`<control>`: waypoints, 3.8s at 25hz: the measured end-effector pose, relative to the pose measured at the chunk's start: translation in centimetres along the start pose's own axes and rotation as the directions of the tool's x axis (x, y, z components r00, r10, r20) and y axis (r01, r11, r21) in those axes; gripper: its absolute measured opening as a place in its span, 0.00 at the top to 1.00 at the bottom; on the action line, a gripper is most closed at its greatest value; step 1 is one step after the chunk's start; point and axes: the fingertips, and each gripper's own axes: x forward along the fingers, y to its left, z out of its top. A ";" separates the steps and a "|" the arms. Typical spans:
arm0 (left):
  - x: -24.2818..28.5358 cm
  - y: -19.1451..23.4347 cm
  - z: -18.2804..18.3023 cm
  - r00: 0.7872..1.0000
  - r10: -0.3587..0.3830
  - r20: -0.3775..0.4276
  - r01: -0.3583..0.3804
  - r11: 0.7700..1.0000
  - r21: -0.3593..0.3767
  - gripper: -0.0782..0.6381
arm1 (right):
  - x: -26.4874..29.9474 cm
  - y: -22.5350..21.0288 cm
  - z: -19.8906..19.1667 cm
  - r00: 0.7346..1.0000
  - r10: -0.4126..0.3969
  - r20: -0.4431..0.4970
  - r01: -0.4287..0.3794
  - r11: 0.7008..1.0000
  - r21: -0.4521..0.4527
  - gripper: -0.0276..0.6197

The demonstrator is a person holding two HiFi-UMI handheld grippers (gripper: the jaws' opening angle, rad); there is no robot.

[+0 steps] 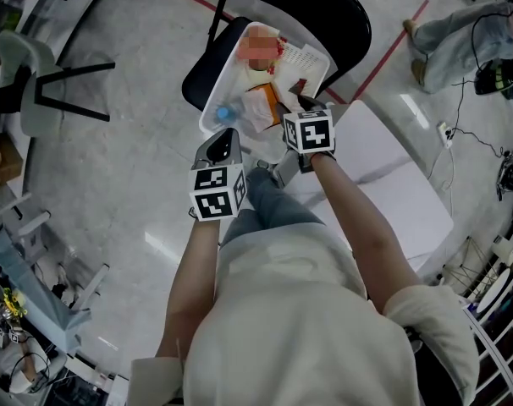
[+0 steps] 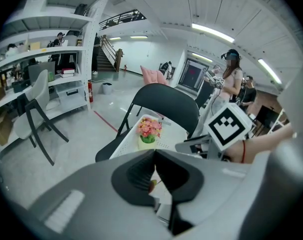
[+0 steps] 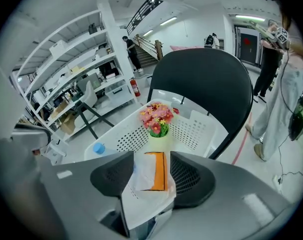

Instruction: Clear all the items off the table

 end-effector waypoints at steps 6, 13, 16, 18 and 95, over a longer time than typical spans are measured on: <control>-0.1 -0.6 0.2 1.000 -0.015 0.006 0.015 1.000 0.018 0.88 | -1.1 -0.3 -0.1 1.000 -0.020 0.022 0.019 1.000 0.020 0.62; -0.7 -1.6 0.2 0.999 -0.042 0.008 0.042 0.998 0.048 0.88 | -3.0 -0.7 -0.5 0.997 -0.057 0.057 0.054 0.997 0.056 0.65; -0.9 -2.1 0.2 0.998 -0.055 0.008 0.055 0.997 0.061 0.88 | -4.2 -0.8 -0.7 0.994 -0.075 0.081 0.069 0.995 0.071 0.70; -1.1 -2.4 0.2 0.998 -0.064 0.008 0.064 0.995 0.074 0.88 | -5.0 -0.9 -0.8 0.991 -0.091 0.103 0.084 0.994 0.074 0.76; -24.1 -7.1 -17.4 0.754 -0.607 -0.250 0.626 0.551 0.551 0.88 | -31.7 21.8 -29.0 0.708 -0.666 0.235 0.415 0.662 0.624 0.96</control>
